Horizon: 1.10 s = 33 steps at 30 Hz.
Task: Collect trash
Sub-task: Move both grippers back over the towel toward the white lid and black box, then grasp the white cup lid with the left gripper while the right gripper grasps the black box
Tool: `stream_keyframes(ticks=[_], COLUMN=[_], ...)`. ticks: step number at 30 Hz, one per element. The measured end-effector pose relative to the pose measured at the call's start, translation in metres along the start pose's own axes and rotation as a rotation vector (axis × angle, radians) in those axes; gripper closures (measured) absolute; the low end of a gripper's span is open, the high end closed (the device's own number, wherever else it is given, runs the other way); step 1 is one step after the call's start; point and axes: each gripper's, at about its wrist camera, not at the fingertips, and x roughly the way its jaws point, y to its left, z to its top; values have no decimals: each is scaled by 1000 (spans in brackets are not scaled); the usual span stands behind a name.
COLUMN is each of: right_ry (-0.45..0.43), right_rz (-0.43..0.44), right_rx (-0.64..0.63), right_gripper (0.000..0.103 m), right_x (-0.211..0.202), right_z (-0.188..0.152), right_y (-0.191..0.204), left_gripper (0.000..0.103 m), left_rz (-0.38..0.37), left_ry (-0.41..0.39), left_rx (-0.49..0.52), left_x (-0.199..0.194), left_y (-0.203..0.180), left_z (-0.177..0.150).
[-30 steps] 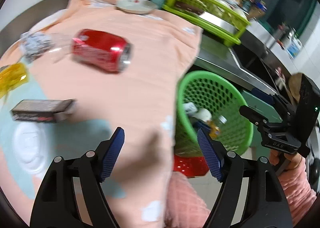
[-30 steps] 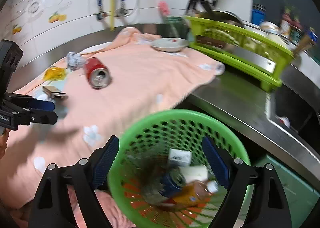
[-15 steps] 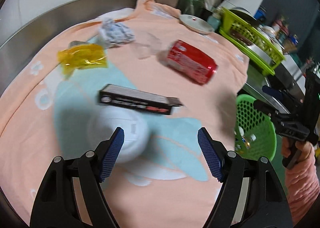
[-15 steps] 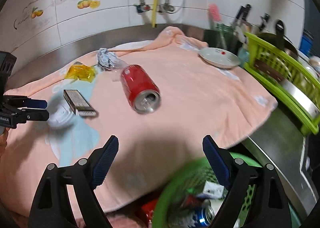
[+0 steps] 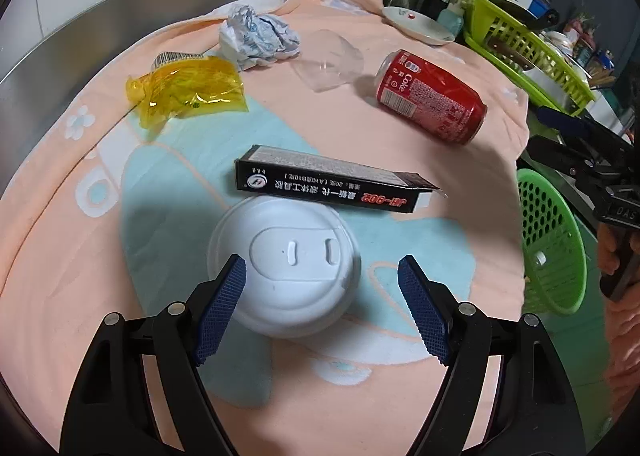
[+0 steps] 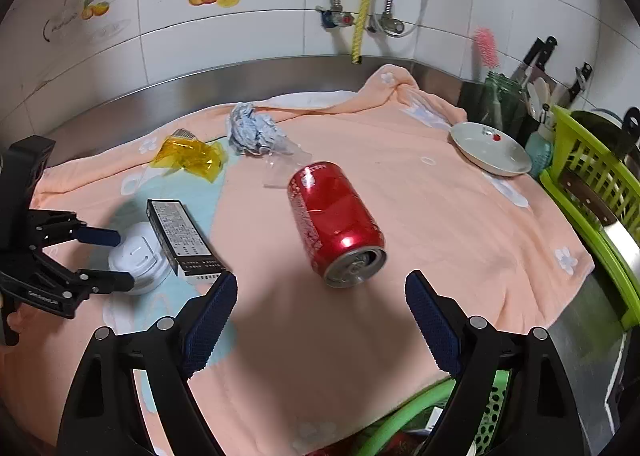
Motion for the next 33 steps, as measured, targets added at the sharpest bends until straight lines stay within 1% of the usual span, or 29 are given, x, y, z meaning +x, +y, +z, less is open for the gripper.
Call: stream_keyframes(ticks=[4,5,7,9,12,18,21,24,26,33], right_ry=[5,5,7,9,11,19,24,29,31,50], right_rz=[7,9,15,20,29,48,56,66,75,125], right_rx=[-7,-7,-9,-17,-28,-48,-61,-75,-84,-147], right_gripper=[20,20,20,20,20,20,20,20,20,20], right_x=[5,5,7,9,11,19,22,25,28,40], right_z=[1,1,1,0,1,3,4,7,9,14], right_y=[3,4,4,8,12,22,26,32,35,58], left_gripper=[24,20,19,14,14,14,14,17,17,18], left_rz=[25,25,39,56,86,103,100,89,77,74], left_ry=[-7,-12,-28,-38,-25,13,17,11,5,-6], left_rx=[22,24,30,39,57,65,63,60,56,63], left_x=[0,-1,-4,-5,-1,15,19,22,21,15], left_y=[-1,-1,0,1,3,7,9,13,15,17], left_z=[1,2,2,3,4,4,3,2,1,-5])
